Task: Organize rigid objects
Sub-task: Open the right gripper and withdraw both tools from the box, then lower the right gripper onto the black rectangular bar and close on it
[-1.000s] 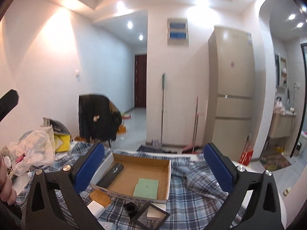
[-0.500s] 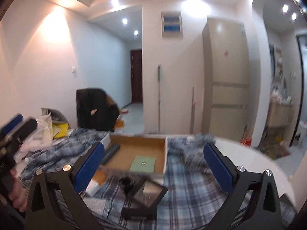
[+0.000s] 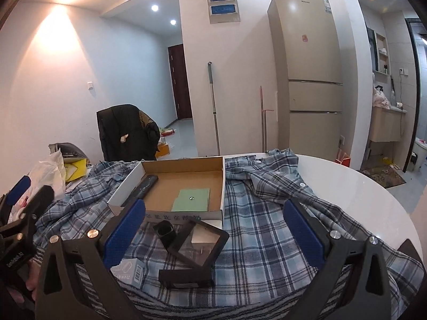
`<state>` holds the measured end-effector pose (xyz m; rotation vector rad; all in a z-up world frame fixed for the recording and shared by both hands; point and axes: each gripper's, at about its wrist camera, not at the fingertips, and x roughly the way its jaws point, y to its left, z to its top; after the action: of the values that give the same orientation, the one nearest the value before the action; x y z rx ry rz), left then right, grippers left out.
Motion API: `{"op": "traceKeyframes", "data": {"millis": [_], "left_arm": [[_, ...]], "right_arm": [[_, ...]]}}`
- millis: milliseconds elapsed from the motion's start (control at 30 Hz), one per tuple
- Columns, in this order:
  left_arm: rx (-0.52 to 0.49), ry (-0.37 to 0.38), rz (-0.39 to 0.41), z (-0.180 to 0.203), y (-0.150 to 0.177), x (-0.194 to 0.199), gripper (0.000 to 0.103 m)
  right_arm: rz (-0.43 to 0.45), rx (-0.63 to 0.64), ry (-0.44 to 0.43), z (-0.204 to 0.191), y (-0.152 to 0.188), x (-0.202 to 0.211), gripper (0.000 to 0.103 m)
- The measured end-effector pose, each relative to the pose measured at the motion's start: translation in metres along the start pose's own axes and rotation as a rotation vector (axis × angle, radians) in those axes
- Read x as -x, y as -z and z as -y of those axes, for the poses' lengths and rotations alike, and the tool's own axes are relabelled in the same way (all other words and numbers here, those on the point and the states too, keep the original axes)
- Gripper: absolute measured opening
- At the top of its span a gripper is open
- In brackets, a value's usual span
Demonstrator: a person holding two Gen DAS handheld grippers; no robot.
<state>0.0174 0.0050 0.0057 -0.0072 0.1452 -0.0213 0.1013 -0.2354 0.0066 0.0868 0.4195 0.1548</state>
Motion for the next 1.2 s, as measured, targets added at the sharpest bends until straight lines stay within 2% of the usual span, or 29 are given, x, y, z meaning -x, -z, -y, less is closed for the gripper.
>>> {"op": "traceKeyframes", "data": {"millis": [200,433,633,1067,1200], "left_arm": [[0.052,-0.045,0.02,-0.013,-0.001,0.003,0.103],[0.099,-0.091,-0.035,-0.025,0.001,-0.008,0.103],[0.102,-0.089,-0.038,-0.026,0.003,-0.01,0.103],[0.105,-0.092,-0.101,-0.029,0.006,-0.022,0.103],[0.105,-0.094,-0.104,-0.029,0.006,-0.022,0.103]], "right_arm": [[-0.021,0.042,-0.001,-0.011,0.004,0.0,0.103],[-0.135,0.088,-0.024,-0.024,0.018,-0.02,0.103],[-0.233,0.093,-0.036,-0.03,0.028,-0.035,0.103],[-0.493,0.128,-0.027,-0.037,0.061,-0.079,0.103],[-0.532,0.115,-0.014,-0.034,0.065,-0.087,0.096]]}}
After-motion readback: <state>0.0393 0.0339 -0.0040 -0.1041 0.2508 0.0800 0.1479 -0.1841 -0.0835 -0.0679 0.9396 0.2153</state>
